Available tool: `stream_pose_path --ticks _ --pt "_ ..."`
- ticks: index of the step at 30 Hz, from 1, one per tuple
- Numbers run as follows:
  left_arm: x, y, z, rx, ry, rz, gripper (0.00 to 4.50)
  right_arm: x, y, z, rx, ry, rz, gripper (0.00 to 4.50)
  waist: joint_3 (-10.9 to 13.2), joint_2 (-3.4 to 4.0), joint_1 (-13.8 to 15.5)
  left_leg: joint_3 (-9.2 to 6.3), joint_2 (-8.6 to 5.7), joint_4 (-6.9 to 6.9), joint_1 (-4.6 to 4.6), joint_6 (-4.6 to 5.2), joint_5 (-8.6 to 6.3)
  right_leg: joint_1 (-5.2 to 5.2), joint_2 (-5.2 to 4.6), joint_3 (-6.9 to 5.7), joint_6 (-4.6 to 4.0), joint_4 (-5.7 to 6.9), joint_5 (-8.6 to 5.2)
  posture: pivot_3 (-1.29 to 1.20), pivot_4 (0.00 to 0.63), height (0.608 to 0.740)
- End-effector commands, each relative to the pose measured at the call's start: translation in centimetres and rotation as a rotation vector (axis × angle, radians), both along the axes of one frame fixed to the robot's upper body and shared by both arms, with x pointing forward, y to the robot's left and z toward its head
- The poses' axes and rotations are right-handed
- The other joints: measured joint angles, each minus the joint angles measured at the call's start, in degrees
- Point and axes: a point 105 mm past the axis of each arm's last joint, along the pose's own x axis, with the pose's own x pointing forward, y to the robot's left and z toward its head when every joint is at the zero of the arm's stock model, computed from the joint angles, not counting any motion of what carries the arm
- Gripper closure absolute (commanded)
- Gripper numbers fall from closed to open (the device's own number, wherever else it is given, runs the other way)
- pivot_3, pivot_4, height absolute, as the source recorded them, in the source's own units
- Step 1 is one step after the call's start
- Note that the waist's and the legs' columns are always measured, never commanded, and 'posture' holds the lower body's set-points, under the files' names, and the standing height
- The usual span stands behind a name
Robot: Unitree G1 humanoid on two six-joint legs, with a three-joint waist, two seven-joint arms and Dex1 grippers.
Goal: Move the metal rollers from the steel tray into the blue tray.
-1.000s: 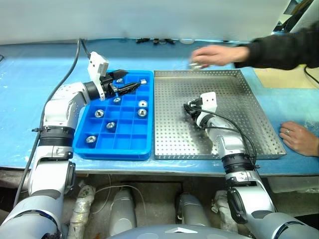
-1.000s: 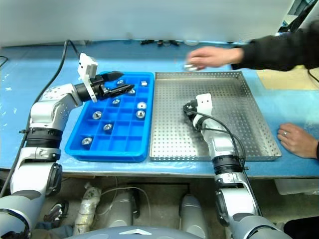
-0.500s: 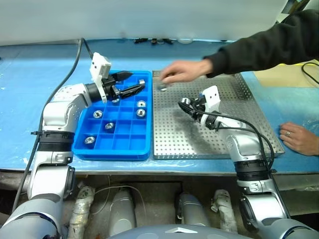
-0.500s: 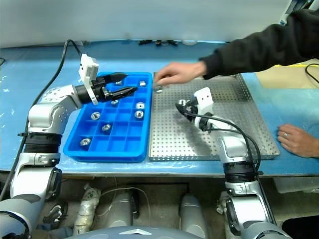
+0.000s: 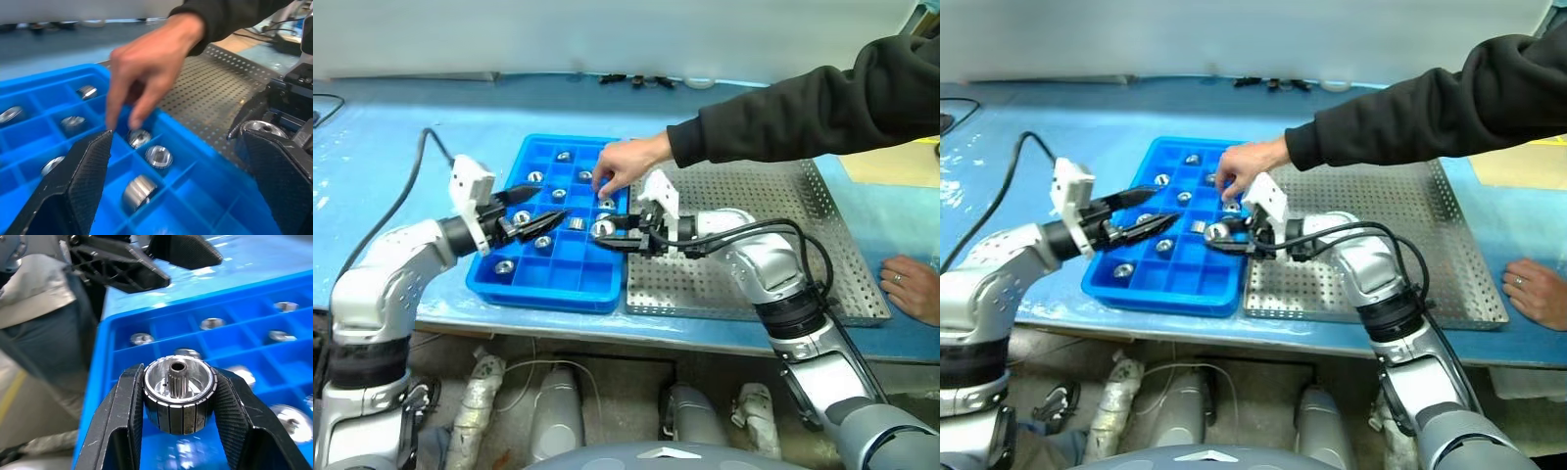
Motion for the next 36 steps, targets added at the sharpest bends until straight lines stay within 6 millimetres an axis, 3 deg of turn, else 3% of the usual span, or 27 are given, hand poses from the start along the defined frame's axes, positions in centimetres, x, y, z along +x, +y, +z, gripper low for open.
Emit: stream_pose_path --ticks 1,11,36 --pt "-1.3 0.3 1.3 0.006 -0.044 0.027 0.0 -0.4 1.5 0.1 0.006 -0.011 0.068 2.83 0.0 0.0 0.6 -0.02 0.0 0.0 0.0 -0.01 0.01 0.0 0.0 0.0 0.0 0.02 0.0 0.22 0.15 0.74" --pt "-2.3 1.2 0.7 0.029 -0.002 0.06 0.0 -1.4 0.8 -2.5 -0.076 0.043 0.125 2.83 0.0 -0.01 2.4 -0.13 -0.01 -0.01 -0.01 -0.14 0.08 -0.03 0.03 0.0 0.02 0.14 0.0 0.23 0.15 0.74" --pt "-0.1 -0.4 1.7 0.026 -0.031 -0.02 0.0 -1.5 -1.0 -3.5 -0.13 0.027 0.097 2.83 0.0 -0.04 2.0 -0.13 -0.02 0.14 0.03 -0.19 0.12 -0.03 0.05 0.04 0.01 0.32 0.01 0.14 0.15 0.74"
